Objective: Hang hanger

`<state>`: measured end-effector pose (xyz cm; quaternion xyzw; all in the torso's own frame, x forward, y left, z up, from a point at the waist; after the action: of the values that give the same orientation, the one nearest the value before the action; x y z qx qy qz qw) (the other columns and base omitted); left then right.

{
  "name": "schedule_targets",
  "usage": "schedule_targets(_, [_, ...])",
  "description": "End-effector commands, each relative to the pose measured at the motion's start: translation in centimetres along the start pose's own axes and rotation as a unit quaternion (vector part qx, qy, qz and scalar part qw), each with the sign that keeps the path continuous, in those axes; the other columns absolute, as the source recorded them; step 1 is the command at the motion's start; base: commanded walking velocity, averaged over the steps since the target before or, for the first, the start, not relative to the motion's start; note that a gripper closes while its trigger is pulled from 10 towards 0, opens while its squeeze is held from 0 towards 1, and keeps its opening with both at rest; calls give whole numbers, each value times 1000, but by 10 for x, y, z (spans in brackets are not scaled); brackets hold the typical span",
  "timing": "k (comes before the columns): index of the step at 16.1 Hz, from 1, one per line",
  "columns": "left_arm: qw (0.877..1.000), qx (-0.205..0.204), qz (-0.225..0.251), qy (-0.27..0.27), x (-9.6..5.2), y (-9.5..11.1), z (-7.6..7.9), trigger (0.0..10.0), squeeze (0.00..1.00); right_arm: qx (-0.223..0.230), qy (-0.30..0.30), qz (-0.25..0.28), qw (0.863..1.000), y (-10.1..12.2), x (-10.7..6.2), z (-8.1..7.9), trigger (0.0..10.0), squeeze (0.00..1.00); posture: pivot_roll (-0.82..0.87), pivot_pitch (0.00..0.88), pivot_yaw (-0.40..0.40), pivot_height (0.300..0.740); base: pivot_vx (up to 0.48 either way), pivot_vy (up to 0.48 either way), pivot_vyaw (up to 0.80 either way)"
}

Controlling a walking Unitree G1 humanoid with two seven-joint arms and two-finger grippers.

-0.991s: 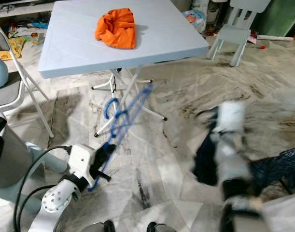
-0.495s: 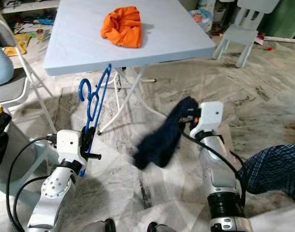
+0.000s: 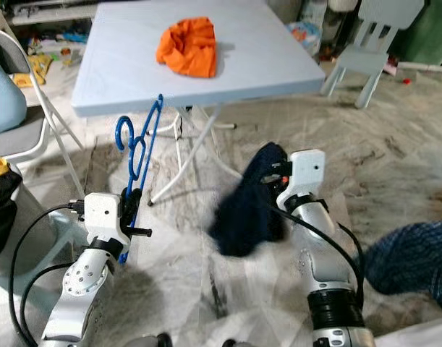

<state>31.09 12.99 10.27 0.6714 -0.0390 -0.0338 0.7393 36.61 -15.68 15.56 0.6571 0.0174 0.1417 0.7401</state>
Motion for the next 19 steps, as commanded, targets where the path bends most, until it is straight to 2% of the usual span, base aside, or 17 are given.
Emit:
schedule_targets(1, [1000, 2, 3, 4, 3, 4, 0, 10000, 0, -15, 18, 30, 999, 15, 2, -6, 0, 0, 20, 114, -30, 740, 349, 0, 0])
schedule_targets(4, [1000, 2, 2, 9, 4, 3, -3, 10000, 0, -44, 40, 49, 997, 25, 3, -14, 0, 0, 9, 113, -30, 740, 355, 0, 0])
schedule_targets(11, [1000, 1, 9, 10, 8, 8, 0, 10000, 0, -46, 38, 57, 997, 30, 3, -12, 0, 0, 2, 114, -32, 740, 382, 0, 0])
schedule_targets(15, [1000, 2, 17, 22, 10, 14, -5, 10000, 0, -45, 40, 60, 996, 31, 4, -14, 0, 0, 8, 118, -30, 740, 393, 0, 0])
schedule_targets(19, [1000, 3, 14, 25, 9, 14, -6, 10000, 0, -29, 29, 60, 997, 31, 7, -13, 0, 0, 13, 124, -26, 740, 344, 320, 0])
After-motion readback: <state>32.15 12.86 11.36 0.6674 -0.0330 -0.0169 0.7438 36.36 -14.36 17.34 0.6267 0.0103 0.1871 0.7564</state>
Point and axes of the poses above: a point about 5 cm out from each wrist's last joint towards the gripper, its own x axis pointing out of the wrist towards the gripper, its own y axis along the axis of the wrist's last joint, z = x × y, the point moved 4 cm from there along x, pointing out of the wrist towards the gripper, and after that the axes turned 7 degrees about -x, right-handed, at the moved point
